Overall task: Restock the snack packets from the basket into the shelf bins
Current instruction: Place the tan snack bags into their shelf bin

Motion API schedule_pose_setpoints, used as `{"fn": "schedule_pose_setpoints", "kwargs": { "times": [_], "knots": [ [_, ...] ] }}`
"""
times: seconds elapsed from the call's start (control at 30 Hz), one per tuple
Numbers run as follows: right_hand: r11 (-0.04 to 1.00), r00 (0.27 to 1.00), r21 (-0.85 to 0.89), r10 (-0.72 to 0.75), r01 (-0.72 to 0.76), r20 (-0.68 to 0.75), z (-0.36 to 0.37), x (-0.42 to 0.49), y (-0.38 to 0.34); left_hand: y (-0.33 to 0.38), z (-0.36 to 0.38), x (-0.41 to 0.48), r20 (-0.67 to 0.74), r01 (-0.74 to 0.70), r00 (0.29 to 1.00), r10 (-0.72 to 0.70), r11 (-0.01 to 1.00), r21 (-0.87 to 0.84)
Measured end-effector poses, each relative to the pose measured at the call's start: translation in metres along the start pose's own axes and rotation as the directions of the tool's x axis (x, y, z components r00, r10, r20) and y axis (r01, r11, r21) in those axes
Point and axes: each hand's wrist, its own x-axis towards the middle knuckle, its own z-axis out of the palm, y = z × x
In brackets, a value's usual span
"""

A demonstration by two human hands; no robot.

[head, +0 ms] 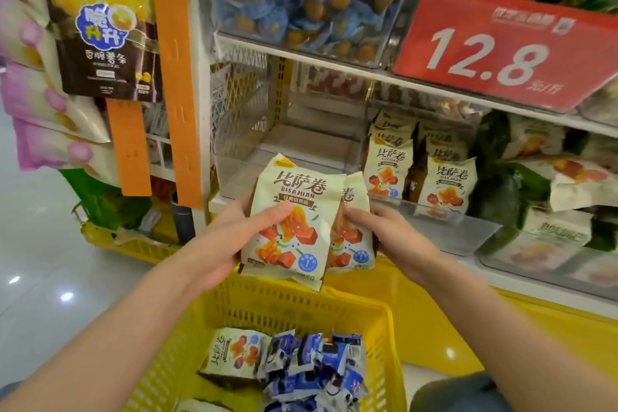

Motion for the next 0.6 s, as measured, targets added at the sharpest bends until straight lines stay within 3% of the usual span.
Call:
{"fn": "schedule_pose_setpoints", "kwargs": {
  "times": [0.1,0.2,0.27,0.33,0.43,0.6],
  "knots": [
    [0.984,0.973,0.115,-0.115,0.14,-0.201,-0.025,0.006,-0.011,-0.005,0.009,0.01,-0.054,-0.021,0.998,0.02,1.0,-0.022],
    [0.947,0.859,0.145,-0.187,0.286,-0.476,-0.054,0.011,-0.021,-0.006,0.016,0.022,-0.11,-0.028,0.994,0.022,0.998,-0.048],
    [0.944,0.744,0.011,-0.252,0.329,-0.618,-0.07,0.017,-0.027,-0.004,0.021,0.03,-0.123,-0.036,0.992,0.028,0.997,-0.069],
    [0.935,0.679,-0.183,-0.348,0.305,-0.647,-0.08,0.026,-0.028,-0.001,0.028,0.037,-0.115,-0.038,0.993,0.028,0.996,-0.082],
    [0.928,0.745,-0.307,-0.357,0.213,-0.564,-0.09,0.046,-0.022,0.003,0.034,0.047,-0.113,-0.027,0.994,0.014,0.993,-0.118],
    [0.94,0.885,-0.34,-0.131,-0.032,-0.446,-0.111,0.075,-0.008,0.005,0.034,0.059,-0.11,-0.017,0.994,0.003,0.991,-0.132]
  ]
}}
